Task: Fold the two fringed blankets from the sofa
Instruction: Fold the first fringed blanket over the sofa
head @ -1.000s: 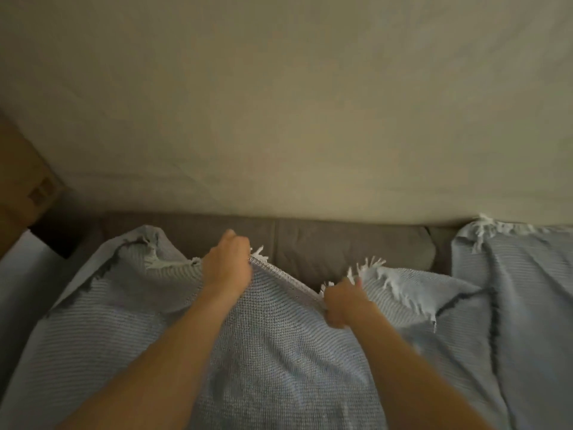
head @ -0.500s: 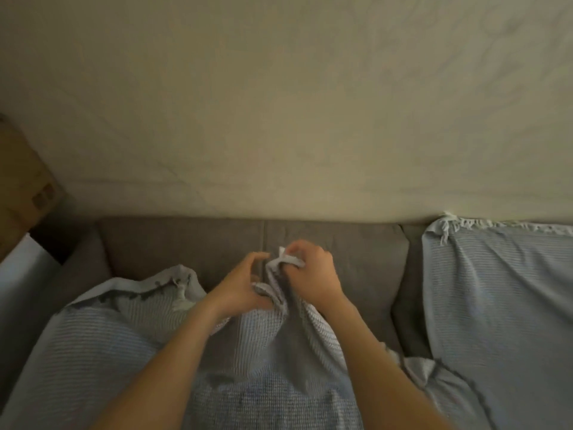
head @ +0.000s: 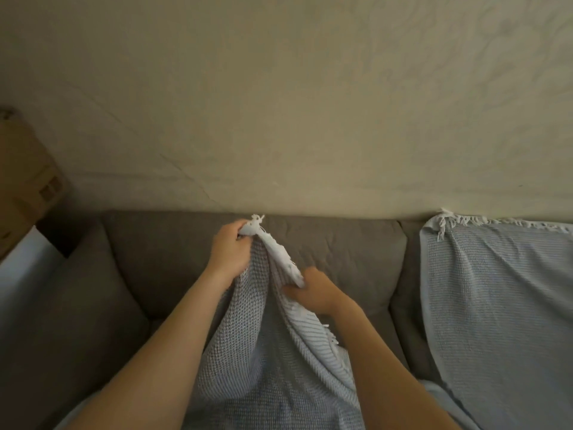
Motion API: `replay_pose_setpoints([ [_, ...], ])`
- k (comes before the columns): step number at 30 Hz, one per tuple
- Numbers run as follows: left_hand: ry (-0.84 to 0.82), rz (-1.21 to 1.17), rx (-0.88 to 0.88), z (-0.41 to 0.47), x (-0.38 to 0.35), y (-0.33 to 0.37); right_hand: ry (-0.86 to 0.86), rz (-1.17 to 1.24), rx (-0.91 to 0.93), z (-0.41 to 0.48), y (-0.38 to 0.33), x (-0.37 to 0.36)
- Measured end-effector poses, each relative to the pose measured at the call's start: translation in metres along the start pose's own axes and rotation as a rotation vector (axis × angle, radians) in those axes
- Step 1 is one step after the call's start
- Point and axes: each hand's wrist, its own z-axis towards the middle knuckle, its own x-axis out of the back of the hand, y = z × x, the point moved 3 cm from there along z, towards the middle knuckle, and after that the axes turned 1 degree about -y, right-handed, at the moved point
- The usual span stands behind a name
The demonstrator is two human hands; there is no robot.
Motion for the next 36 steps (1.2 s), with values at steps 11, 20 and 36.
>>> replay_pose_setpoints([
  [11,0.332,-0.481,0.257,0.022,0.005,0.007,-0.259,-0.827,-0.175,-0.002,0.037,-0.020],
  [20,0.202,-0.329,0.412,0.010,-0.009,-0.020,0.090,-0.081,0.099,0.010,-0.023,0.023],
  [36,-0.356,-0.186,0.023,-0.025,-0.018,0.001,0.400,-0.182,0.332,0.015,-0.090,0.037],
])
